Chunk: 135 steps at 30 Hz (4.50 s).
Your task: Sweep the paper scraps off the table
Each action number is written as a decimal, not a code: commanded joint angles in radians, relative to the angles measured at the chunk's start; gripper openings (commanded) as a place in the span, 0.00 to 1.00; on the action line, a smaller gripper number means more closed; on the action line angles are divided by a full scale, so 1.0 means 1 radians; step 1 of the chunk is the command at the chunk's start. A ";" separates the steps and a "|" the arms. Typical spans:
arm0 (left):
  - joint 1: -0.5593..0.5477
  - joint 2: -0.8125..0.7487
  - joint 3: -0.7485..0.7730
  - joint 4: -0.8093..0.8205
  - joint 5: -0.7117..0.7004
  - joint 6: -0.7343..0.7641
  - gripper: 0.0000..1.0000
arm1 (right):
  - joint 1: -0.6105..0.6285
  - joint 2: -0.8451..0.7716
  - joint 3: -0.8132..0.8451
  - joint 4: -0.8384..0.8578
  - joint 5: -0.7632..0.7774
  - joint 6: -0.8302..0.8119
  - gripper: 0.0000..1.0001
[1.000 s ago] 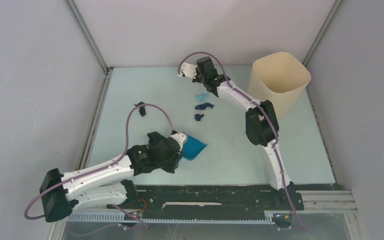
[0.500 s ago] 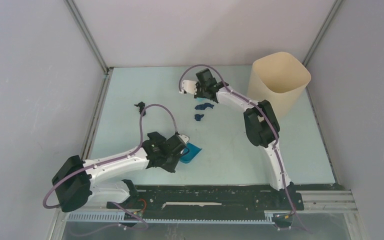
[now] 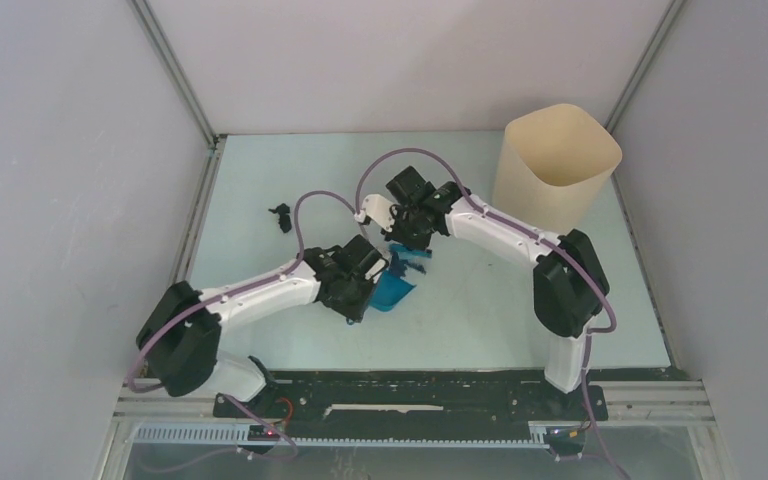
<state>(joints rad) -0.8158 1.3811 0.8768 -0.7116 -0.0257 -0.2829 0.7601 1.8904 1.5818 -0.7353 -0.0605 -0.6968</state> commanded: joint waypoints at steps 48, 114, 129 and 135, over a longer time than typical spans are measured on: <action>0.004 -0.039 0.403 -0.014 -0.179 0.003 0.00 | -0.562 -1.336 -0.722 -0.118 -0.433 0.364 0.00; -0.096 0.943 1.557 0.611 -0.513 1.029 0.00 | -0.783 -1.501 -0.806 -0.087 -0.591 0.326 0.00; -0.148 0.906 1.261 1.103 -0.548 1.712 0.00 | -0.788 -1.504 -0.806 -0.088 -0.593 0.322 0.00; -0.152 0.898 1.240 1.098 -0.550 1.710 0.00 | -0.793 -1.507 -0.806 -0.090 -0.594 0.322 0.00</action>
<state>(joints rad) -0.9699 2.3421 2.1166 0.3210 -0.5552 1.3972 -0.0231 0.3954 0.7780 -0.8345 -0.6384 -0.3622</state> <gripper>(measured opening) 0.241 0.056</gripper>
